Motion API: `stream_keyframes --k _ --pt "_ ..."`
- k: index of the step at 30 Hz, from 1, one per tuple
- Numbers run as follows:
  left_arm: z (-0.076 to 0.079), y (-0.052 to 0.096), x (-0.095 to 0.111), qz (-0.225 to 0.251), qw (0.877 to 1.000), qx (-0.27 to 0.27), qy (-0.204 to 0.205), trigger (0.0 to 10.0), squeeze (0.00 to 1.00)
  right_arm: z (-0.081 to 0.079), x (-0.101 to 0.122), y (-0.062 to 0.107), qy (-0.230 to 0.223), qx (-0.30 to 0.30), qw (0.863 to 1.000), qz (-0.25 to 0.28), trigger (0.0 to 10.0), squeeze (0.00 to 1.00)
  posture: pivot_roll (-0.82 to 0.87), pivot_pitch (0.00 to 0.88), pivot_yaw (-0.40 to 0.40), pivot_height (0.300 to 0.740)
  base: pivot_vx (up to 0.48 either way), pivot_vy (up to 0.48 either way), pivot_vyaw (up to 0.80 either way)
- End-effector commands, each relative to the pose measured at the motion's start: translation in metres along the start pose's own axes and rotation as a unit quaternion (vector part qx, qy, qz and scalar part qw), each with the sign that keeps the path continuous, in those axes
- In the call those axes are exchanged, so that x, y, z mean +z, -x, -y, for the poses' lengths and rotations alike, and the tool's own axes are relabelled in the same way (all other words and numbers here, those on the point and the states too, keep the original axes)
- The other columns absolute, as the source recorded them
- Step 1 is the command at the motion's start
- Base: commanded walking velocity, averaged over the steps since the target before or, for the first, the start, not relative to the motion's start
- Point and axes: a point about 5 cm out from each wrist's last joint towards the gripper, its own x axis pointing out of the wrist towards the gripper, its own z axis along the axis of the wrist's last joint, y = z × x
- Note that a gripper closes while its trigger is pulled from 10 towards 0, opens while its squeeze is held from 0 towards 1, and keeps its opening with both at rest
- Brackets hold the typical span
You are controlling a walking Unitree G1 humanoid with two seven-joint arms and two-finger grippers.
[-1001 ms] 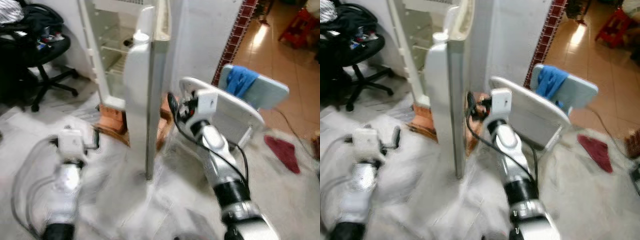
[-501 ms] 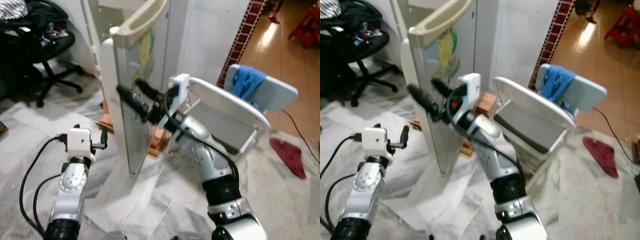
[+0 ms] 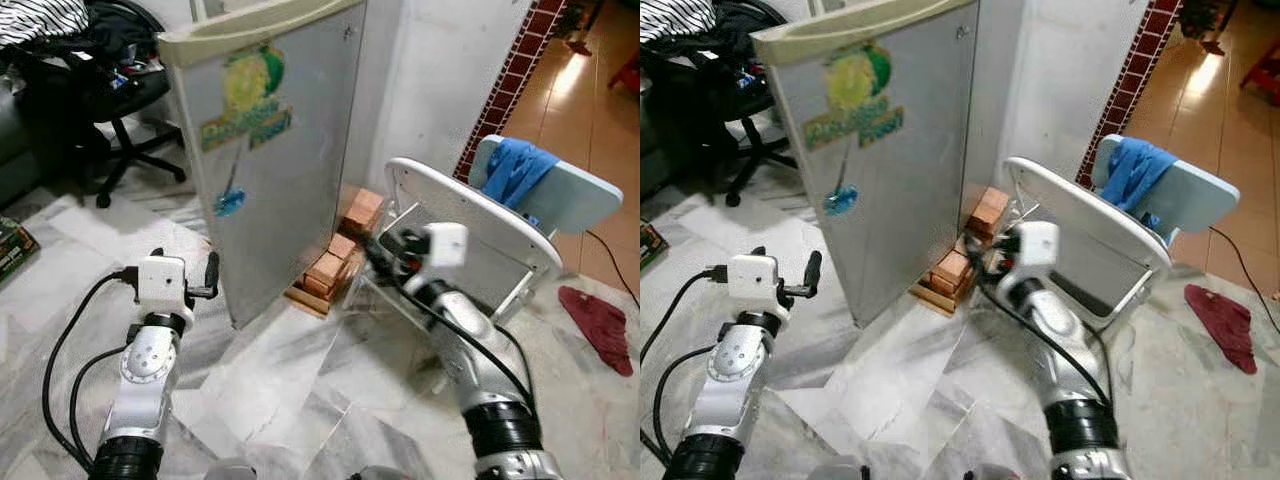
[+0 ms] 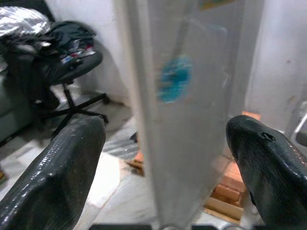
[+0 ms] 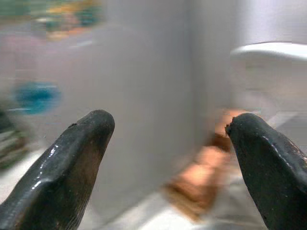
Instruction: Restocking fridge
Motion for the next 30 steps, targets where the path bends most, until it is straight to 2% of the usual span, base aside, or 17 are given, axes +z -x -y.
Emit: stream_keyframes --k 1,6,9,13,20,30 --pt "0.003 -0.001 0.006 0.013 1.000 -0.015 -0.010 10.0 0.00 0.005 0.001 0.002 0.017 -0.039 0.999 0.009 10.0 0.00 -0.03 0.000 -0.011 0.740 0.000 0.480 0.00" --pt "0.007 -0.008 0.016 0.030 0.999 -0.029 -0.008 10.0 0.00 0.006 0.005 0.003 0.009 -0.036 0.999 0.019 10.0 0.00 -0.03 0.000 -0.007 0.740 0.000 0.480 0.00" --pt "0.005 -0.011 0.023 0.041 0.999 -0.034 0.001 10.0 0.00 0.004 0.010 0.001 0.025 -0.036 0.999 0.029 10.0 0.00 -0.04 0.013 -0.003 0.740 0.000 0.480 0.00" --pt "0.003 -0.005 0.018 0.033 0.999 -0.034 -0.007 10.0 0.00 0.002 0.006 0.002 0.023 -0.040 0.999 0.021 10.0 0.00 -0.03 0.020 0.002 0.740 0.000 0.480 0.00" --pt "0.006 0.011 0.006 0.012 0.999 -0.036 0.013 10.0 0.00 0.008 -0.008 0.014 0.007 -0.058 0.998 0.006 10.0 0.00 -0.04 0.029 0.005 0.740 0.000 0.477 0.00" --pt "0.005 0.007 0.015 0.027 0.999 -0.040 0.022 10.0 0.00 0.003 0.000 0.012 -0.006 -0.041 0.999 0.018 10.0 0.00 -0.04 0.050 0.001 0.740 0.000 0.456 0.00"
